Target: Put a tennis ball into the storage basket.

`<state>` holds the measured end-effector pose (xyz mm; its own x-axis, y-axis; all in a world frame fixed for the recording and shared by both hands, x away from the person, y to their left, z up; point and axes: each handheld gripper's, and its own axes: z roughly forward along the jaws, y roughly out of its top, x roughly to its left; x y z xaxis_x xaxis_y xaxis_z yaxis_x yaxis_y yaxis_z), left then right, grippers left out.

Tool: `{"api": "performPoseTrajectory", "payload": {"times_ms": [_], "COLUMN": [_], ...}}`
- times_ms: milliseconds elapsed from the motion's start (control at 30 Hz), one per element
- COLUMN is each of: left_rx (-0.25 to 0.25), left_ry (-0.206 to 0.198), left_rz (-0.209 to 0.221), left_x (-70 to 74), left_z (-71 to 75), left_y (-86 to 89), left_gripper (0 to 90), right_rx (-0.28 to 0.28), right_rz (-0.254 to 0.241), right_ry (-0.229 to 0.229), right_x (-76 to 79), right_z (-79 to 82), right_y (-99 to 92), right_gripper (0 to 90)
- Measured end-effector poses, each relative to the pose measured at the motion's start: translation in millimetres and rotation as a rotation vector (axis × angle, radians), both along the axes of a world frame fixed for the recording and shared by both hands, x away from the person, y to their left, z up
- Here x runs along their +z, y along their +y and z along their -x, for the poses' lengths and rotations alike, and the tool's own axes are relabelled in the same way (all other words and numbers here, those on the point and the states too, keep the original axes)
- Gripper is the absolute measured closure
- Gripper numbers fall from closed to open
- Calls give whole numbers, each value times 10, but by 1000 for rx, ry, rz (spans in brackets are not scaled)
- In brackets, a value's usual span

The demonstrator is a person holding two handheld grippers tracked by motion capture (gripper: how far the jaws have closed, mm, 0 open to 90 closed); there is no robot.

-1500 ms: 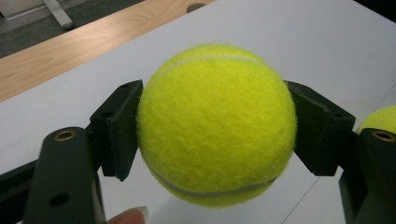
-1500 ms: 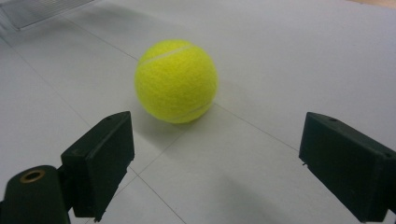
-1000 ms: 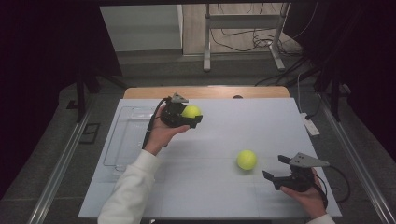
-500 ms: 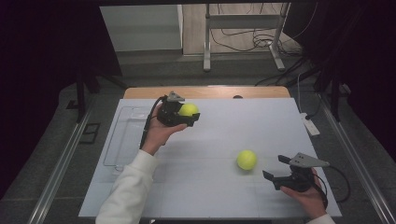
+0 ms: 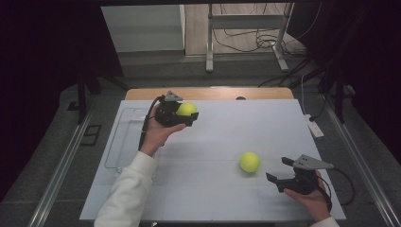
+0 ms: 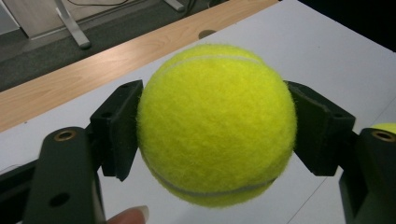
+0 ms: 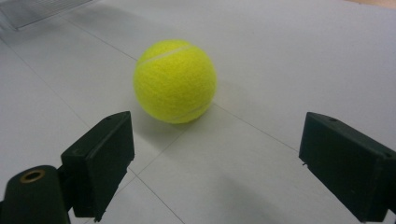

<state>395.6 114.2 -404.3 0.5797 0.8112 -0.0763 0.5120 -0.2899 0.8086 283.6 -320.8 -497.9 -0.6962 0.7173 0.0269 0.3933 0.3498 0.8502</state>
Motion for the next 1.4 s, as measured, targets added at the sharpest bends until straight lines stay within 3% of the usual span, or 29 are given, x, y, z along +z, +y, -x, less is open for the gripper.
{"api": "performPoseTrajectory", "payload": {"times_ms": [800,1400], "left_rx": [31,93], "left_ry": [-22,-18], "left_rz": [-6,-12], "left_x": [90,89], "left_z": [4,-12], "left_y": [119,344], "left_gripper": [269,269], "right_rx": [-4,-9], "right_rz": [-1,-3], "right_ry": [2,3], "right_x": [1,1], "right_z": [-2,-4], "right_y": [-2,-6], "right_gripper": [106,106]}}
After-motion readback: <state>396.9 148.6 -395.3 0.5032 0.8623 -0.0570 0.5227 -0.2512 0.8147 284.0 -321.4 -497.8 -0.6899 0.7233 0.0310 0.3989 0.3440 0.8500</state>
